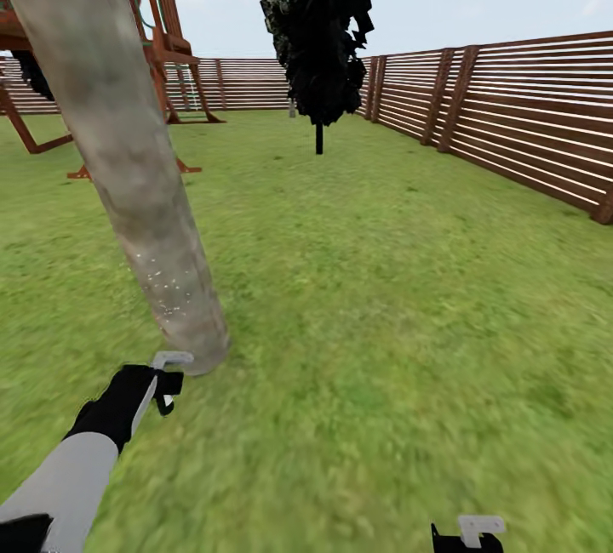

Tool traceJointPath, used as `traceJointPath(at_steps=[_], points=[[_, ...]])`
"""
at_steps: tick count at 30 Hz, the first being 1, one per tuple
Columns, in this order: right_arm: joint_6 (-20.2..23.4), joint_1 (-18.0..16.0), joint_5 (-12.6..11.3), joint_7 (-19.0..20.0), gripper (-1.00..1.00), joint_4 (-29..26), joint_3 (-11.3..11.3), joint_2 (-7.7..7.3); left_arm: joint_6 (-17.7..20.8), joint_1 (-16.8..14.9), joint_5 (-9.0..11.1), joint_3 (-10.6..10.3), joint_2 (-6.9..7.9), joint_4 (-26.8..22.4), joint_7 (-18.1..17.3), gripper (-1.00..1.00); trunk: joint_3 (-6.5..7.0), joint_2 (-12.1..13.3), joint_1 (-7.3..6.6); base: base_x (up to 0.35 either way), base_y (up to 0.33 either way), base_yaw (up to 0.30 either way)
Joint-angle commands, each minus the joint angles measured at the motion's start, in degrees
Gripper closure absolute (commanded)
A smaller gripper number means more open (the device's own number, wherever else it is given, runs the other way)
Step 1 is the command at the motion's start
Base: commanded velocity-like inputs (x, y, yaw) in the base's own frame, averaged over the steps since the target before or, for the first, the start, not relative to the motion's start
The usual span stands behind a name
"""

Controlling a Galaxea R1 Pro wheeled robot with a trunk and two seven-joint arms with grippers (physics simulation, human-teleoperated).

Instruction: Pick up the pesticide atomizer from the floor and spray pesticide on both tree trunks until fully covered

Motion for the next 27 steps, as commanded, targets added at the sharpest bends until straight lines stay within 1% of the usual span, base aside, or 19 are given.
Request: traceJointPath(at_steps=[1, 2, 4, 5, 6, 10, 18, 21, 24, 27], points=[[-0.2, -0.1, 0.6, -0.3, -1.00, 0.1, -0.3, -0.02, -0.8, 0.0, -0.6, 1.1, 0.08, 1.5, 1.2, 1.00, -0.05, 0.0, 0.02, 0.270, -0.169, 0.265], [-0.2, 0.0, 0.6, -0.3, -1.00, 0.1, -0.3, -0.03, -1.4, 0.0, -0.6, 2.8, 0.48, 3.0, 2.7, 1.00, -0.05, 0.0, 0.02, 0.270, -0.169, 0.271], [-0.2, 0.0, 0.6, -0.3, -1.00, 0.1, -0.3, -0.01, -2.1, 0.0, -0.6, 6.1, 1.19, 4.3, 4.3, 1.00, -0.05, 0.0, 0.02, 0.270, -0.169, 0.275], [-0.2, 0.0, 0.6, -0.3, -1.00, 0.1, -0.3, -0.01, -3.2, 0.0, -0.5, 7.4, 1.16, 4.6, 4.7, 1.00, -0.05, 0.0, 0.02, 0.270, -0.169, 0.277], [-0.3, 0.0, 0.6, -0.3, -1.00, 0.1, -0.3, 0.00, -3.9, 0.0, -0.4, 7.6, 0.93, 4.7, 4.7, 1.00, -0.05, 0.0, 0.02, 0.270, -0.169, 0.277], [-0.3, 0.0, 0.6, -0.3, -1.00, 0.1, -0.3, 0.03, -4.3, 0.0, -0.3, 7.8, 0.39, 4.8, 4.8, 1.00, -0.05, 0.0, 0.02, 0.206, -0.206, 0.231], [-0.2, 0.0, 0.7, -0.2, -1.00, 0.2, -0.3, -0.03, -4.2, 0.0, -0.3, 8.0, 0.46, 4.8, 4.2, 1.00, -0.05, 0.0, 0.02, 0.014, -0.273, 0.011], [-0.2, 0.0, 0.7, -0.2, -1.00, 0.2, -0.2, 0.05, -4.2, 0.0, -0.3, 8.0, 0.56, 4.8, 4.7, 1.00, -0.05, 0.0, 0.02, 0.000, -0.276, 0.026], [-0.2, 0.0, 0.7, -0.2, -1.00, 0.3, -0.2, 0.06, -4.3, 0.0, -0.4, 8.0, 0.77, 4.8, 4.8, 1.00, -0.05, 0.0, 0.02, 0.000, -0.276, 0.215], [-0.2, 0.0, 0.7, -0.2, -1.00, 0.3, -0.2, 0.06, -4.3, 0.0, -0.3, 7.9, 0.62, 4.8, 4.9, 1.00, -0.05, 0.0, 0.02, 0.010, -0.276, 0.273]])
